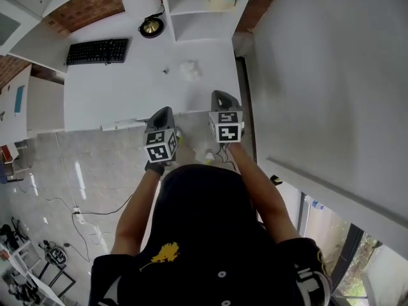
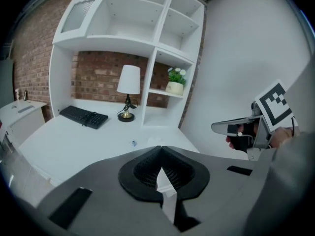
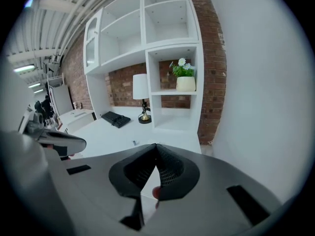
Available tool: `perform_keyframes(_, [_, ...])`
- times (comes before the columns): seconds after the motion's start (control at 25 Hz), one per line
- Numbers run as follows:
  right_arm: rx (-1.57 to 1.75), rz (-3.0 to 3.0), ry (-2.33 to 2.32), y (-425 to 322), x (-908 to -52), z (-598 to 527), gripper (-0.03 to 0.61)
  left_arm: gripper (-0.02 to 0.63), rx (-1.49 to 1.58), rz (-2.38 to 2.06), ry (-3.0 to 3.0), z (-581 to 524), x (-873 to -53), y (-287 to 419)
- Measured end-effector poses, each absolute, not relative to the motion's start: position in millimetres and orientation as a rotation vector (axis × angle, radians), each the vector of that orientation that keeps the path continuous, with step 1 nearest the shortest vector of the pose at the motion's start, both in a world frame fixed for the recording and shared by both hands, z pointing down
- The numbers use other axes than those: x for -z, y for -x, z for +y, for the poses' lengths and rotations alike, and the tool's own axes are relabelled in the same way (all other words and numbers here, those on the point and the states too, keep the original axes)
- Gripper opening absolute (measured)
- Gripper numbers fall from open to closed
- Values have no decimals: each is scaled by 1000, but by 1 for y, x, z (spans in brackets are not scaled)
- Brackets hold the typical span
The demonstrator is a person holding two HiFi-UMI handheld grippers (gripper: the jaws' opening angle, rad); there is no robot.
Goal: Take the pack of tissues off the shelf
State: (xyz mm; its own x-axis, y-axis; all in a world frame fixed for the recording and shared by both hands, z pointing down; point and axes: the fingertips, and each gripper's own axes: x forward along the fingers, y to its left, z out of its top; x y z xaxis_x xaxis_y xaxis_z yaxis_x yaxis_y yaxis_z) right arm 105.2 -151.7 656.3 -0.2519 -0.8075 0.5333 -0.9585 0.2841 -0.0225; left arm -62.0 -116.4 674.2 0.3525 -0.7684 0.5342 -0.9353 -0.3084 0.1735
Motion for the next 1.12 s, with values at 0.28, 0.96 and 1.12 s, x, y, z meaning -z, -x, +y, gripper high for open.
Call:
perform_keyframes(0.28, [-504, -2249, -1626, -135, -624, -99, 3, 18, -456, -1727, -2171, -63, -642, 51])
perform_keyframes(0.96, [-299, -2348, -1623, -134, -572, -21, 3, 18, -318, -1732, -2482, -6, -569, 11])
perform_keyframes(1.12, [-293, -2360, -1616, -131, -571, -16, 3, 18, -318, -1708, -2491, -4, -564, 5])
